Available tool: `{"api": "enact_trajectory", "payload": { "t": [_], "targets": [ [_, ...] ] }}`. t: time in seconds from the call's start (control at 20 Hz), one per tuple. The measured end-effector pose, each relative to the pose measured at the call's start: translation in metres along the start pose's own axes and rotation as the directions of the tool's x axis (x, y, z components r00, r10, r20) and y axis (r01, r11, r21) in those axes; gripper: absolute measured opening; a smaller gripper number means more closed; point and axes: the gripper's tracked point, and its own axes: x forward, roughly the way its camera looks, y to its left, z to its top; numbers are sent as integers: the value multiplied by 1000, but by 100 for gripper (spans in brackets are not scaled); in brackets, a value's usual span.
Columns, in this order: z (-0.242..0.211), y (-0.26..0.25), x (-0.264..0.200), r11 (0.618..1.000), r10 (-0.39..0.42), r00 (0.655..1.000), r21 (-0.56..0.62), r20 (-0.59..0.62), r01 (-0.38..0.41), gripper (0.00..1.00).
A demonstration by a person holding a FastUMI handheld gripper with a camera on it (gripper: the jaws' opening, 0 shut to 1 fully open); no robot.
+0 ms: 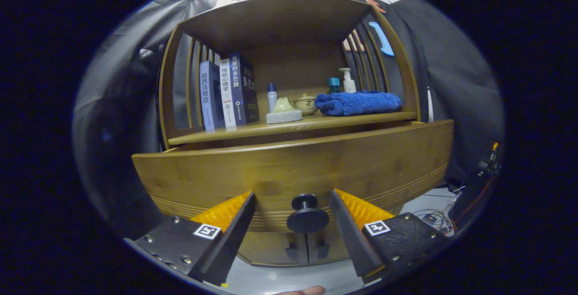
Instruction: Pull open the drawer, take out the items inside it, and place them on the countertop above the cabinet.
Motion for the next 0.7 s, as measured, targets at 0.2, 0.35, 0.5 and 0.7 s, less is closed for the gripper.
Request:
{"api": "enact_trajectory", "payload": {
  "t": [0.2,0.35,0.5,0.7],
  "targets": [
    [4,1,25,1000,-1,1000,8,8,1,100],
    [6,4,42,1000,-9,1000,8,11,9,100],
    [7,4,51,1000,-9,1000,25,15,9,100],
    [7,5,62,998,-1,1000,61,5,0,100]
  ]
}}
